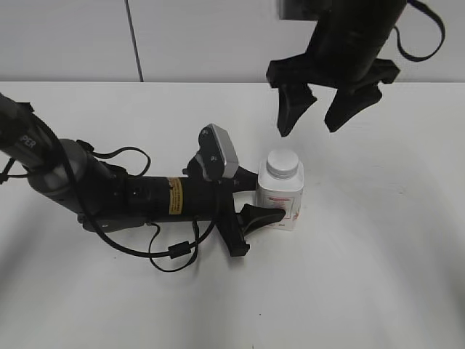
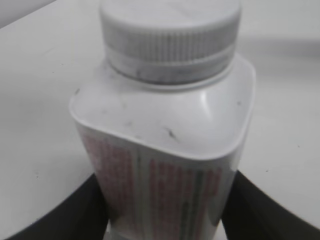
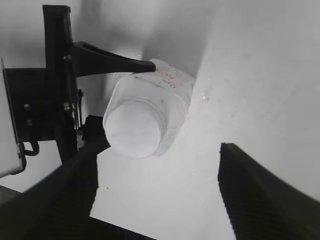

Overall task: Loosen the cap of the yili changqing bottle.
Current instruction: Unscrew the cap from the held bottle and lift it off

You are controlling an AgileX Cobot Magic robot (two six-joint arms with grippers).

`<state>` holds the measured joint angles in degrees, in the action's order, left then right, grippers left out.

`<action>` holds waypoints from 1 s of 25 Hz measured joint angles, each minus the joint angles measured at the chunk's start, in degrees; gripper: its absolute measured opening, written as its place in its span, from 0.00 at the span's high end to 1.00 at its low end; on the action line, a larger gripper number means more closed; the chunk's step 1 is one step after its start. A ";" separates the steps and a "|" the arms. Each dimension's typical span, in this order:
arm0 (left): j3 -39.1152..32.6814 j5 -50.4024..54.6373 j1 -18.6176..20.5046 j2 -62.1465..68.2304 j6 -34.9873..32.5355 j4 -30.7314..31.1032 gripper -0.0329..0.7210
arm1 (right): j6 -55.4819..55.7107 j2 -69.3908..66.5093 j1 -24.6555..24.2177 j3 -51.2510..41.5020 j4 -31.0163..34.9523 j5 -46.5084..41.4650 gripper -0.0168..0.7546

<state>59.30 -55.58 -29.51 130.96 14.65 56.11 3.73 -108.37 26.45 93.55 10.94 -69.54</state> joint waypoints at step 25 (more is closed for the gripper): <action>0.00 0.05 -0.06 0.00 -0.07 -0.05 0.42 | 5.66 -7.34 1.96 0.37 2.89 -0.12 0.29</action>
<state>59.30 -55.52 -29.57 130.96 14.58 56.06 9.39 -115.71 28.40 93.92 13.82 -69.66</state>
